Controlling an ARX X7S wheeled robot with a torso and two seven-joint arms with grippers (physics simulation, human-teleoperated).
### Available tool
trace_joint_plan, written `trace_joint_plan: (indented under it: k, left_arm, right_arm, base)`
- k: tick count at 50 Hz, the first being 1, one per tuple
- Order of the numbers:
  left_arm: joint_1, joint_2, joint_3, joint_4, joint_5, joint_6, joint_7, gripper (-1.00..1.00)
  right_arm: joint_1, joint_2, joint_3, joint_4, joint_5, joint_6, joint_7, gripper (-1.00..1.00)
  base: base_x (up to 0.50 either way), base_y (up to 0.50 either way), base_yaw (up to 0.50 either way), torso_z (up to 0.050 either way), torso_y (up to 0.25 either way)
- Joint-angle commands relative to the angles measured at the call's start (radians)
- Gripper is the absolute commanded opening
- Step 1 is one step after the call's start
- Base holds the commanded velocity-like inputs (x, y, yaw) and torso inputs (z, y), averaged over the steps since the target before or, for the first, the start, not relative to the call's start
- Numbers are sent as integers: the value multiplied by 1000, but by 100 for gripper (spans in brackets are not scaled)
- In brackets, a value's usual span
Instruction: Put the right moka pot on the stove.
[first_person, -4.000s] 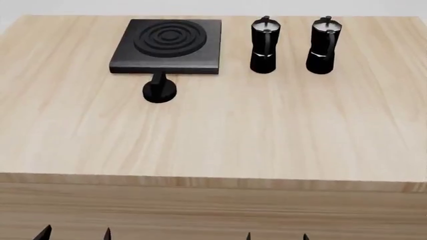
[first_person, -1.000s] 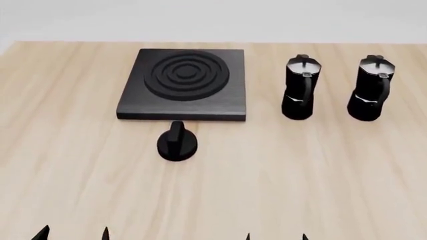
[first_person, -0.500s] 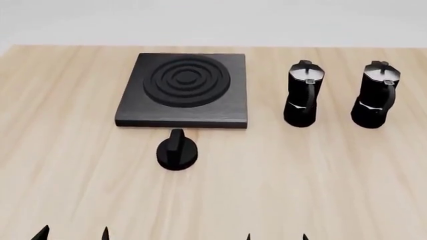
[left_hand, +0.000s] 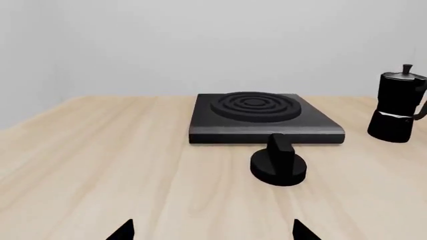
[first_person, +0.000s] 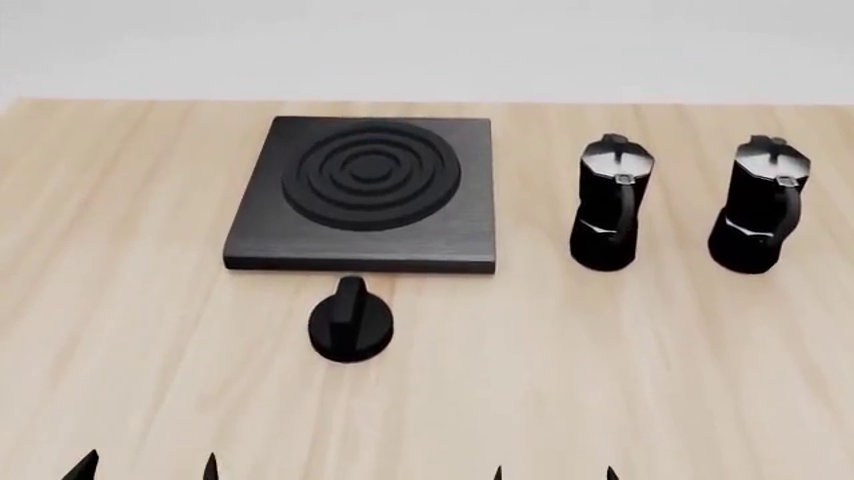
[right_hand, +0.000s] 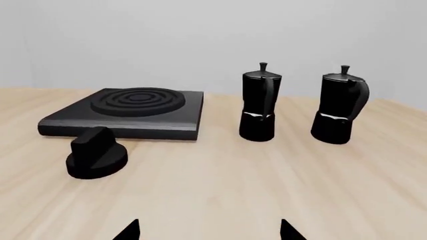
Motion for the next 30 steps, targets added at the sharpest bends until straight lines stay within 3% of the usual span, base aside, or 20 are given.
trace_joint_plan:
  k: [1, 30]
  left_arm:
    - [-2, -3, 5, -7, -4, 8, -4, 100]
    - [-3, -14, 18, -2, -15, 7, -16, 100]
  right_arm:
    - [5, 2, -5, 11, 2, -6, 5, 100]
    - [10, 10, -21, 23, 5, -14, 16, 100]
  base:
    - [94, 0, 0, 0, 0]
    - [93, 30, 0, 0, 0]
